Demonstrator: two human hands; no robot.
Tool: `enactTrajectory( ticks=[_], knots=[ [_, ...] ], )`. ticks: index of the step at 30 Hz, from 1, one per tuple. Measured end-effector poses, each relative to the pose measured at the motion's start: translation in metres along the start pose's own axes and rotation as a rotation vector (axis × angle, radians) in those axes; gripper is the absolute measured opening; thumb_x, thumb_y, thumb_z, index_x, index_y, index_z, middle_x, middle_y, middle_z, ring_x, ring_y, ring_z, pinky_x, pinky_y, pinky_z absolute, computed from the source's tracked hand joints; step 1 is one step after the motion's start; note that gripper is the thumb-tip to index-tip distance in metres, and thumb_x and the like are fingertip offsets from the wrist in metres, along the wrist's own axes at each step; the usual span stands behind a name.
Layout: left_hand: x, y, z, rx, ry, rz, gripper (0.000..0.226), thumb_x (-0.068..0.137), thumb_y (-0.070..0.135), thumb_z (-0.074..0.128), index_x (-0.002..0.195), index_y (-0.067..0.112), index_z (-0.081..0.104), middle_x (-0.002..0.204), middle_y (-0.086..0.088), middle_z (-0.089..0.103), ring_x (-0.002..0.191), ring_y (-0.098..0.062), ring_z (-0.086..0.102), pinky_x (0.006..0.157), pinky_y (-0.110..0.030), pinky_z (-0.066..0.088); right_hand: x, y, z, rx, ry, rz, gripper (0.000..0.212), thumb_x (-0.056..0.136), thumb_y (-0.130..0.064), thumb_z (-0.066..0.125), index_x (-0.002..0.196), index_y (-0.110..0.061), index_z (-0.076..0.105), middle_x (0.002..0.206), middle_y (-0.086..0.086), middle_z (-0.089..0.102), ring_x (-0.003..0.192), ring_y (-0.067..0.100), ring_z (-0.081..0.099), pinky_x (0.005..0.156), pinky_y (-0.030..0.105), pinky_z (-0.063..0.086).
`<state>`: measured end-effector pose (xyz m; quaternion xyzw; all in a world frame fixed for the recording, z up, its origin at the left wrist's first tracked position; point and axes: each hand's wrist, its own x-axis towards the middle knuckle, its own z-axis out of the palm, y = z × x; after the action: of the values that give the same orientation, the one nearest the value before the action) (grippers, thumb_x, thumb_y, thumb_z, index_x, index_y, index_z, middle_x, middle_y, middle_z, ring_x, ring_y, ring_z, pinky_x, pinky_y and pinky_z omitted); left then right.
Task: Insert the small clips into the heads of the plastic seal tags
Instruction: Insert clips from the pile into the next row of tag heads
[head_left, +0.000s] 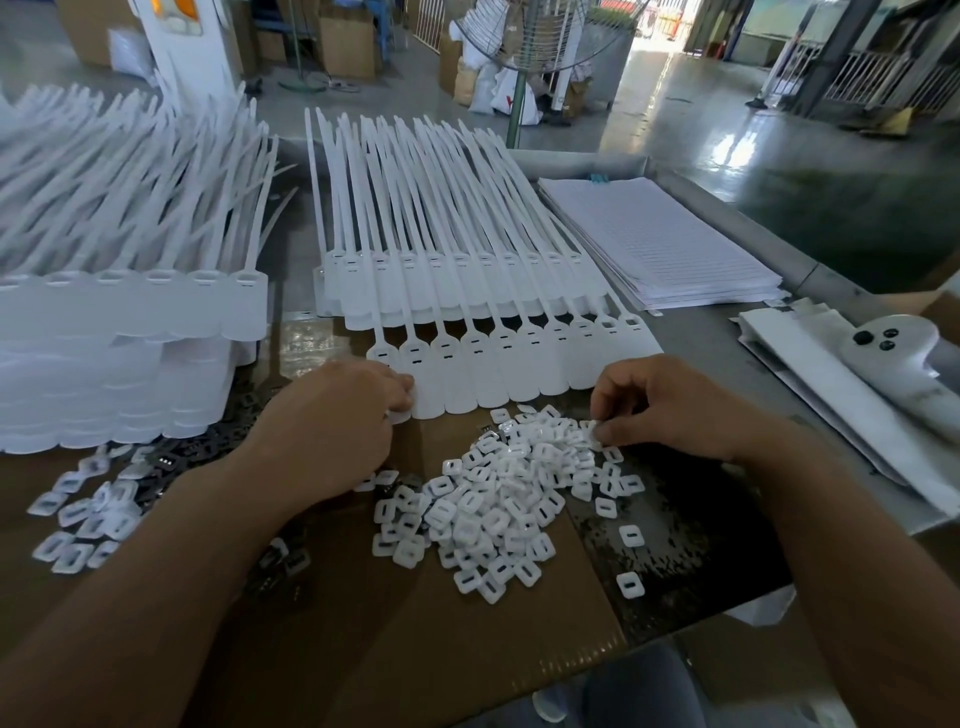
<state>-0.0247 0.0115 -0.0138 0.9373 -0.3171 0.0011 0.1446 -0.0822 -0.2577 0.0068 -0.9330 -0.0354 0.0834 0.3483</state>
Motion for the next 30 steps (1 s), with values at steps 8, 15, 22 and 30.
enactTrajectory(
  ticks=[8, 15, 22, 30],
  knots=[
    [0.000, -0.001, -0.001, -0.017, 0.014, 0.002, 0.045, 0.081, 0.000, 0.045, 0.120, 0.018, 0.060, 0.134, 0.012, 0.049, 0.123, -0.002, 0.039, 0.095, -0.009, 0.022, 0.011, -0.001, -0.013, 0.100, 0.154, 0.022, 0.016, 0.077, 0.000, 0.069, 0.073, -0.013, 0.060, 0.069, 0.001, 0.060, 0.058, 0.003, 0.052, 0.058, 0.007, 0.041],
    [0.001, 0.002, -0.003, 0.010, -0.020, -0.010, 0.045, 0.084, 0.003, 0.045, 0.124, 0.020, 0.056, 0.137, 0.014, 0.045, 0.126, -0.001, 0.036, 0.100, -0.013, 0.024, 0.048, 0.014, -0.020, 0.112, 0.492, 0.186, 0.021, 0.085, -0.006, 0.060, 0.070, -0.022, 0.058, 0.070, -0.006, 0.057, 0.063, 0.006, 0.048, 0.055, 0.019, 0.039],
    [0.003, 0.005, -0.004, 0.035, -0.048, -0.024, 0.045, 0.084, 0.003, 0.044, 0.124, 0.020, 0.056, 0.138, 0.013, 0.044, 0.126, -0.005, 0.037, 0.105, -0.022, 0.030, 0.065, 0.022, -0.021, 0.057, 0.522, 0.268, 0.015, 0.084, -0.011, 0.063, 0.072, -0.018, 0.057, 0.078, -0.003, 0.054, 0.069, 0.005, 0.045, 0.055, 0.019, 0.032],
    [0.002, 0.002, 0.000, 0.011, -0.030, -0.038, 0.045, 0.082, 0.002, 0.045, 0.121, 0.020, 0.059, 0.136, 0.014, 0.046, 0.125, -0.004, 0.037, 0.104, -0.022, 0.030, 0.065, 0.021, -0.021, -0.035, 0.483, 0.256, 0.008, 0.086, -0.005, 0.059, 0.089, -0.008, 0.066, 0.090, 0.004, 0.057, 0.079, 0.013, 0.047, 0.051, 0.010, 0.033]
  ],
)
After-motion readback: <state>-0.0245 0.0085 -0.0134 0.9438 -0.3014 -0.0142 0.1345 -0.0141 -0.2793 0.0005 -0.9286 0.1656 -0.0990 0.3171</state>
